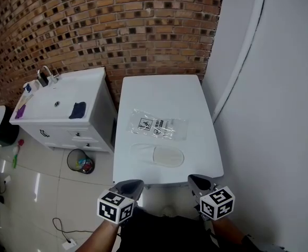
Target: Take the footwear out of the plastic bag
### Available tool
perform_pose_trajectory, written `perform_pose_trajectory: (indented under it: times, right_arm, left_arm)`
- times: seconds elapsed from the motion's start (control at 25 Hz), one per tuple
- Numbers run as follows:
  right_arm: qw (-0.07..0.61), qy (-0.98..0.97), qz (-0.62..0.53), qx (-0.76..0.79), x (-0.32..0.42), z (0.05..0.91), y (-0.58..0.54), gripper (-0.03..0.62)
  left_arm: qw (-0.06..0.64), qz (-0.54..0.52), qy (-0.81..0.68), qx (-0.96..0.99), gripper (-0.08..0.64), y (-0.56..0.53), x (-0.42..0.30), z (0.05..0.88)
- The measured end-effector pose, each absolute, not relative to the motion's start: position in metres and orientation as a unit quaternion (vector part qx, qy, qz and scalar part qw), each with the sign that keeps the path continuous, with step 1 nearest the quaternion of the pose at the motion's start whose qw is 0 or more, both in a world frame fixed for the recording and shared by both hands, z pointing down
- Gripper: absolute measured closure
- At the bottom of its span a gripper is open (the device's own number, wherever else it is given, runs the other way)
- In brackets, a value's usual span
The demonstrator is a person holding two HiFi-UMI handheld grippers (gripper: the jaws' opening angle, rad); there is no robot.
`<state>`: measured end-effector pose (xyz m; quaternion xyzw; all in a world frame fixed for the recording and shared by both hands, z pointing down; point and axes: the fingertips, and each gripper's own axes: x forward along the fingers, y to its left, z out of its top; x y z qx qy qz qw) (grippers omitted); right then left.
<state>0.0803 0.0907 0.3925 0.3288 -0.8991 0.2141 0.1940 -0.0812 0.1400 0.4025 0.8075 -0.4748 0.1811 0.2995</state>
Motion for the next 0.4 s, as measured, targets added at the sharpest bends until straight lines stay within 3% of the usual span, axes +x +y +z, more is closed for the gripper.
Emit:
perform_pose_trajectory:
  times: [0.4]
  right_arm:
    - [0.194, -0.899, 0.216, 0.328, 0.0902, 0.3913, 0.0897, 0.592]
  left_arm:
    - [0.295, 0.183, -0.471, 0.811, 0.554, 0.1365, -0.072, 0.3997]
